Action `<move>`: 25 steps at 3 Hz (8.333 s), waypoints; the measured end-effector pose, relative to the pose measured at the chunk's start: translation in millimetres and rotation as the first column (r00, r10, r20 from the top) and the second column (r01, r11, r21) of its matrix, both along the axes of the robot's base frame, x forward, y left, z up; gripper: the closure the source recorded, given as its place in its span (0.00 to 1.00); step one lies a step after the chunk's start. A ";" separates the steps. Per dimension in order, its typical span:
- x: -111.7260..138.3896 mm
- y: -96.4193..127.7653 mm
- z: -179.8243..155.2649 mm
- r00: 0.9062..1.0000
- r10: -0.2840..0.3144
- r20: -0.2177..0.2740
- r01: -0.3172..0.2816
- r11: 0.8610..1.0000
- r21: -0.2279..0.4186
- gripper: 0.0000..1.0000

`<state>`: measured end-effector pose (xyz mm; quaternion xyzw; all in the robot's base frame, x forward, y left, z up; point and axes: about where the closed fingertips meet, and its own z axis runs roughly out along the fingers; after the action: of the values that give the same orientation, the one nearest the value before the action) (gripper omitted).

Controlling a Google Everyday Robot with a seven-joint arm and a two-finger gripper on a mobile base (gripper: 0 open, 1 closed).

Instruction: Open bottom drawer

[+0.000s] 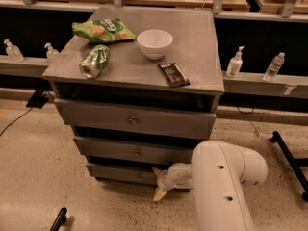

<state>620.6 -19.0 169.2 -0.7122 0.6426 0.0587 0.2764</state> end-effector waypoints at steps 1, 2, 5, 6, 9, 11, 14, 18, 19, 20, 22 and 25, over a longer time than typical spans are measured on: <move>2.5 -0.2 -1.2 1.000 -0.001 -0.014 0.000 1.000 -0.009 0.38; -1.0 -0.5 -6.0 0.999 0.011 -0.036 -0.011 1.000 0.001 0.55; -1.1 -0.5 1.0 0.999 0.012 -0.036 -0.012 1.000 0.001 0.54; -1.1 -0.5 1.4 0.999 0.012 -0.036 -0.012 1.000 0.001 0.30; -68.1 11.0 8.1 0.975 0.126 -0.181 -0.079 0.966 0.246 0.45; -78.4 8.5 13.2 0.973 0.127 -0.193 -0.059 0.945 0.322 0.62; -78.4 8.5 17.4 0.973 0.127 -0.193 -0.059 0.945 0.323 0.50; -78.8 8.8 21.3 0.973 0.130 -0.192 -0.062 0.944 0.325 0.00; -80.5 9.6 22.7 0.973 0.140 -0.185 -0.073 0.941 0.331 0.02; -80.6 9.2 25.8 0.975 0.143 -0.170 -0.081 0.940 0.330 0.24; -59.6 9.9 26.9 0.982 0.124 -0.142 -0.087 0.967 0.241 0.29; -40.8 -10.9 66.3 0.992 0.111 -0.066 -0.090 0.962 0.256 0.25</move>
Offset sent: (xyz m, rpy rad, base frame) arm -0.0276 0.0009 -0.0165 0.0481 0.1545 0.0823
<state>579.8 -29.8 235.5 -0.7001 0.6034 0.1822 0.3357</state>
